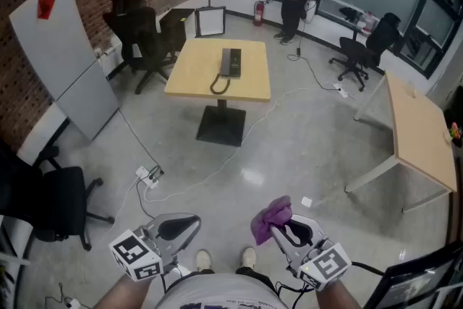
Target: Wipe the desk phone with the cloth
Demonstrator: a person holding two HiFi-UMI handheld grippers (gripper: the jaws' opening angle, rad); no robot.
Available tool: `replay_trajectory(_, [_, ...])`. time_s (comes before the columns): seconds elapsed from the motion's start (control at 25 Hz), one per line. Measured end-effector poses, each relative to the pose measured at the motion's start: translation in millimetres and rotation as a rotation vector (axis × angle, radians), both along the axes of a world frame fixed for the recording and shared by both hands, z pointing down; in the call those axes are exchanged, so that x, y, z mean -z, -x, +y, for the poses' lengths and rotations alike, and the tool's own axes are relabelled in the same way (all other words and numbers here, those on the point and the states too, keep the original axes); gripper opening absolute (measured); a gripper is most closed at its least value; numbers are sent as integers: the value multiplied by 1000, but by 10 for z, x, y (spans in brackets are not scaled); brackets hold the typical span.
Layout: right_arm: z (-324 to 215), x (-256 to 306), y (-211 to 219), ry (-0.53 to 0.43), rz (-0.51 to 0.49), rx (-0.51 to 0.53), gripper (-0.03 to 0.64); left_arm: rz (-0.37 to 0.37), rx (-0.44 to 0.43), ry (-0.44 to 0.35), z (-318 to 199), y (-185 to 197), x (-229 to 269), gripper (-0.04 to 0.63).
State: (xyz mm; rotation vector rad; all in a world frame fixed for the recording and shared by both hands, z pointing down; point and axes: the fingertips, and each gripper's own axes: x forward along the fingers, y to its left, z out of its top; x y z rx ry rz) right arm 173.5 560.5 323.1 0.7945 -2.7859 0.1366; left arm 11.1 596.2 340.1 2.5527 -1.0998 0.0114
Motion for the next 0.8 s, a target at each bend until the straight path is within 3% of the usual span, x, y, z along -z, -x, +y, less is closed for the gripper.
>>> replay_trajectory(0.36, [139,-40,475,5,6,-29,92,-9,-54,-16,89,406,-72,3])
replay_trajectory(0.8, [84,-5,643,25,8,-90,92,-18,-79,-20,51,623,-177,0])
